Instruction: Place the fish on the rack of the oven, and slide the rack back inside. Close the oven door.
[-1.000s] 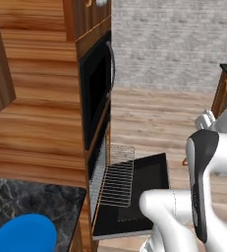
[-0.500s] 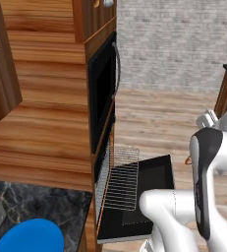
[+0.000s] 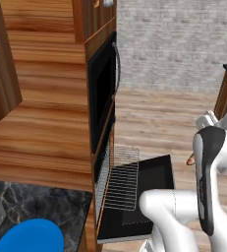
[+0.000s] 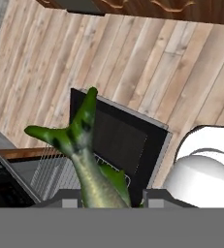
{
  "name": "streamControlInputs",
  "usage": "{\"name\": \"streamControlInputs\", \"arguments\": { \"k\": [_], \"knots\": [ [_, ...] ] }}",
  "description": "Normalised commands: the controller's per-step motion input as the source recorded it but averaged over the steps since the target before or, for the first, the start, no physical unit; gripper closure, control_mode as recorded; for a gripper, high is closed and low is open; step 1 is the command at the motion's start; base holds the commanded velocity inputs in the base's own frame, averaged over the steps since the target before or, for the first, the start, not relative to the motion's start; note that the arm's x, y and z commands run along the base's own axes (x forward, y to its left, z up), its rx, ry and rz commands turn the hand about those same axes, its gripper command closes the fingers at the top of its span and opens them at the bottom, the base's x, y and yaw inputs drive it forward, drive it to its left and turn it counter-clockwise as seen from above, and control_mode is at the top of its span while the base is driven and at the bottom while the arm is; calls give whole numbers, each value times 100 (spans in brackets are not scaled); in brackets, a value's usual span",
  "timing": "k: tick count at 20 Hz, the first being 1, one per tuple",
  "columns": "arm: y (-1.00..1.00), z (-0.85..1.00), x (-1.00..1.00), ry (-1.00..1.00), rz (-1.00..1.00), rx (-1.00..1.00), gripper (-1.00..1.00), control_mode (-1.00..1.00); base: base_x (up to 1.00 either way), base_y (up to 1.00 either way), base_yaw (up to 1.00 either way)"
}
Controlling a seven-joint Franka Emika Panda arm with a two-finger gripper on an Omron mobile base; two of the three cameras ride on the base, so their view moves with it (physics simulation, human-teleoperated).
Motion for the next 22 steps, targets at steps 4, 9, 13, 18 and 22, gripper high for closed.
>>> {"name": "streamControlInputs", "arguments": {
  "k": [4, 9, 13, 18, 22],
  "knots": [
    [13, -48, 42, 0, 0, 0, 100, -100, 0, 0, 0],
    [19, -41, 54, 0, 7, 0, 100, -100, 0, 0, 0],
    [4, -40, 40, 0, 22, 0, 100, -100, 0, 0, 0],
    [2, -31, 30, 0, 25, 1, 100, -100, 0, 0, 0],
    [21, -25, 35, 0, 12, 0, 100, -100, 0, 0, 0]
  ]
}}
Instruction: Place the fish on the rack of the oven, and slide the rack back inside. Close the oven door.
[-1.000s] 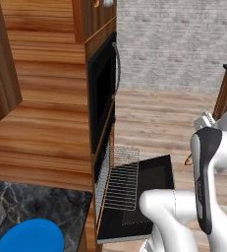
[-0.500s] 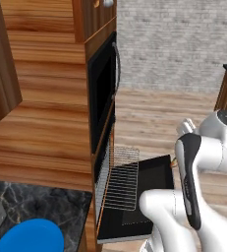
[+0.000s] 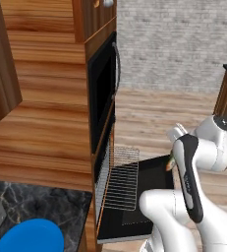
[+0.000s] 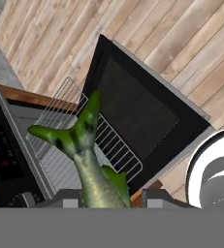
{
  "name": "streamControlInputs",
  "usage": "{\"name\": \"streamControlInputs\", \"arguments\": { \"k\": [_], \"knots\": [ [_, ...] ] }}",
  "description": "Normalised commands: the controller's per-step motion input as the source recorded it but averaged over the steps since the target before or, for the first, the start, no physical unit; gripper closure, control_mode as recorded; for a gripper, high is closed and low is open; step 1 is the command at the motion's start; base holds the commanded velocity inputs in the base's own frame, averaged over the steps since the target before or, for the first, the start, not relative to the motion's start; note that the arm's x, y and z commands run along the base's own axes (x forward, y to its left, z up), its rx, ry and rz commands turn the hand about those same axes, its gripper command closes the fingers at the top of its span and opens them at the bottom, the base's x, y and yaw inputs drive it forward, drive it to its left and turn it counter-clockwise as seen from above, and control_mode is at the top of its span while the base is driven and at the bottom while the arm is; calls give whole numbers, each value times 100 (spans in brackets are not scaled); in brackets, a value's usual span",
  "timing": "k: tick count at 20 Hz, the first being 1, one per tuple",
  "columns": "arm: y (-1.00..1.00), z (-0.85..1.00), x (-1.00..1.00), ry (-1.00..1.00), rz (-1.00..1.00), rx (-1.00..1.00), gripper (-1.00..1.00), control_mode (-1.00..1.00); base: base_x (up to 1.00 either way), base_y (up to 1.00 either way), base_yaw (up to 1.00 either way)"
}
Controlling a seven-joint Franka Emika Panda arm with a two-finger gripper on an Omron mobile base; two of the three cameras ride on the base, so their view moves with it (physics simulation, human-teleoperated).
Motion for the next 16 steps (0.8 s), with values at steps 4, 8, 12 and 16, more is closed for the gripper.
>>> {"name": "streamControlInputs", "arguments": {
  "k": [4, 8, 12, 16],
  "knots": [
    [11, -19, 27, 0, 0, 0, 100, -100, 0, 0, 0],
    [2, -22, 23, 0, 0, 0, 100, -100, 0, 0, 0],
    [0, -33, 28, -1, 1, 1, 100, -100, 0, 0, 0],
    [7, -41, 40, 0, 7, 2, 100, -100, 0, 0, 0]
  ]
}}
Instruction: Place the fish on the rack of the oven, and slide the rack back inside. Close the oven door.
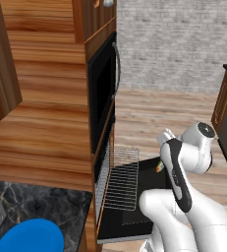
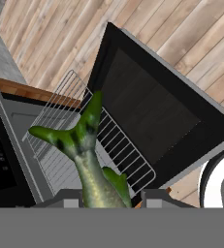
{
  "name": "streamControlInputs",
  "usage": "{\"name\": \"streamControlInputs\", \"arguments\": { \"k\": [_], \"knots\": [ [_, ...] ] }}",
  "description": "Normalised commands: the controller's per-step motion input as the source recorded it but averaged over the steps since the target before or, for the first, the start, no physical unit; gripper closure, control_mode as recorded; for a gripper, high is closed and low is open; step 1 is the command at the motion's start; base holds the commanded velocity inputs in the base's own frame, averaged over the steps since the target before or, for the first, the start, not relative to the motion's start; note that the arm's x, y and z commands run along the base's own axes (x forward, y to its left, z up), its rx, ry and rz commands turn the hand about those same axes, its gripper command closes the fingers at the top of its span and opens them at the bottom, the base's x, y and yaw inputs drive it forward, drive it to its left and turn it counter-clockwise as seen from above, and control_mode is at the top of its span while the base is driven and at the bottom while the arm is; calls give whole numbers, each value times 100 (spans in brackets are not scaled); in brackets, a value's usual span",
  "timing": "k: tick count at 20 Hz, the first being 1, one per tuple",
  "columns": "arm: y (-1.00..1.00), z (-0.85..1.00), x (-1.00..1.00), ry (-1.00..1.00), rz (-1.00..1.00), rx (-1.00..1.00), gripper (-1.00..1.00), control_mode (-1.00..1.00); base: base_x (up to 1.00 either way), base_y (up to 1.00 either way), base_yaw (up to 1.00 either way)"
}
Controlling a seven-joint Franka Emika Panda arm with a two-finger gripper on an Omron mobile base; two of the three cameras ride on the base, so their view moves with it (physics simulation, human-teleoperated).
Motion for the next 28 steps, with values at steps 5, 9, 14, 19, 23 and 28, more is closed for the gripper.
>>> {"name": "streamControlInputs", "arguments": {
  "k": [5, 9, 14, 19, 23, 28],
  "knots": [
    [9, -44, 45, 0, 7, 1, 100, -100, 0, 0, 0],
    [9, -42, 53, 0, 7, 0, 100, -100, 0, 0, 0],
    [14, -50, 50, 0, 6, 0, 100, -100, 0, 0, 0],
    [4, -53, 34, 0, 6, 0, 100, -100, 0, 0, 0],
    [4, -48, 25, 0, 5, 0, 100, -100, 0, 0, 0],
    [9, -44, 25, 0, 4, 0, 100, -100, 0, 0, 0]
  ]
}}
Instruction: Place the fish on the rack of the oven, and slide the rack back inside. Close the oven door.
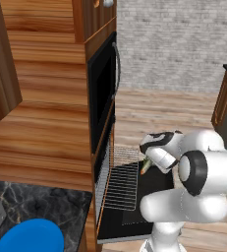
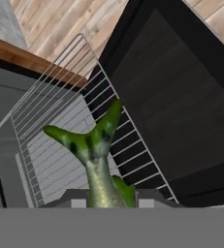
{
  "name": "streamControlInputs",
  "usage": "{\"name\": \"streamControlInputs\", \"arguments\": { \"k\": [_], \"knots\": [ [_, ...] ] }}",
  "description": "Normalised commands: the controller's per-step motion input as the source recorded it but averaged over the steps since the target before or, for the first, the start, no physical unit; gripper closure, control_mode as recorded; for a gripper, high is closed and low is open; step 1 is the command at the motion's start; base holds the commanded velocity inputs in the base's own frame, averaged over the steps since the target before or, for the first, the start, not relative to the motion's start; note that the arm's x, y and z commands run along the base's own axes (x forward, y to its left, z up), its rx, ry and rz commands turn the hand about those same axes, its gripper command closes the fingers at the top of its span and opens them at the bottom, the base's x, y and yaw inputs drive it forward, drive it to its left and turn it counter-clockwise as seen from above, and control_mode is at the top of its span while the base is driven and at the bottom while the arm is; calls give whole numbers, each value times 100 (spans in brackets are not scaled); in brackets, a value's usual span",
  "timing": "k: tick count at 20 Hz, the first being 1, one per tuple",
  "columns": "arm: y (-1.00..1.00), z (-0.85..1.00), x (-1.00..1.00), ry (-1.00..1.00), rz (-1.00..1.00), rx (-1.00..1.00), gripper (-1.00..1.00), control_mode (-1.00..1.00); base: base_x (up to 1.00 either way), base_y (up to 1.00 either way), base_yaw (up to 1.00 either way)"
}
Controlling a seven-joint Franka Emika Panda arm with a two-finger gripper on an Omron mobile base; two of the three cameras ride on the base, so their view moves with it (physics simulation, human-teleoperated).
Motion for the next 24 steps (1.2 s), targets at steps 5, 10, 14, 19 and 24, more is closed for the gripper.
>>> {"name": "streamControlInputs", "arguments": {
  "k": [5, 10, 14, 19, 24],
  "knots": [
    [10, -40, 25, 0, 4, 0, 100, -100, 0, 0, 0],
    [10, -44, 28, 0, 4, 0, 100, -100, 0, 0, 0],
    [6, -48, 32, 0, 5, 0, 100, -100, 0, 0, 0],
    [2, -49, 32, -1, 6, 0, 100, -100, 0, 0, 0],
    [0, -52, 42, -1, 7, 0, 100, -100, 0, 0, 0]
  ]
}}
